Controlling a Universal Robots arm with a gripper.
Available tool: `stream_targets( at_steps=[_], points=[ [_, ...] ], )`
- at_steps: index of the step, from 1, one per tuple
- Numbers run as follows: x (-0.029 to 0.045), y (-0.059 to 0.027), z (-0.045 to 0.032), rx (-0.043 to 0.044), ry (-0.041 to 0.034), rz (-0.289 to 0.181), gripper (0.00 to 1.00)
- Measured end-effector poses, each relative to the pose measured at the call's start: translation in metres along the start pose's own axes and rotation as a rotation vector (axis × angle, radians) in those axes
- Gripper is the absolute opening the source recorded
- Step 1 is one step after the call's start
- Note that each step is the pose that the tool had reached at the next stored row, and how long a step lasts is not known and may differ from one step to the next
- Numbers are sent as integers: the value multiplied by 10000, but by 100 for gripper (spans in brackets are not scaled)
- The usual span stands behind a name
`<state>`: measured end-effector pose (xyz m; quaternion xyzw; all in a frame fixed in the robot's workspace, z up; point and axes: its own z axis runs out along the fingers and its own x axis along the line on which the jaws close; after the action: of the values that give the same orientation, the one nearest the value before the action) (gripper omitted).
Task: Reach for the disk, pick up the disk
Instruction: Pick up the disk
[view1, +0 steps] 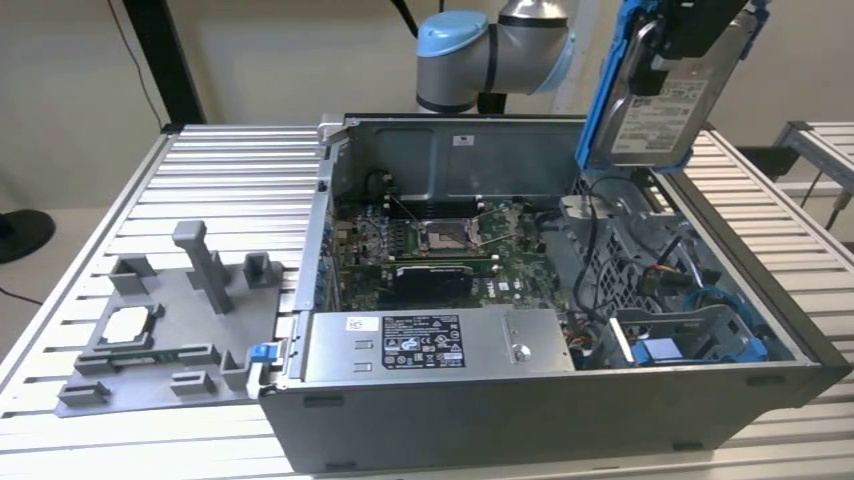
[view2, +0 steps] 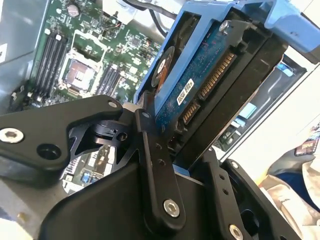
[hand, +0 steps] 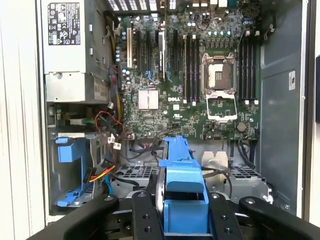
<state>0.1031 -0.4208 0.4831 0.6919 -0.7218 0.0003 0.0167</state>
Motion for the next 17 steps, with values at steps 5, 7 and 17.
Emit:
stream_targets(
  at_steps=[5,7,17],
  points=[
    [86,-7,2,-3,0,17,0],
    [119,-9,3,-4,0,24,0],
    [265,-25,6,-12,0,59,0]
  ],
)
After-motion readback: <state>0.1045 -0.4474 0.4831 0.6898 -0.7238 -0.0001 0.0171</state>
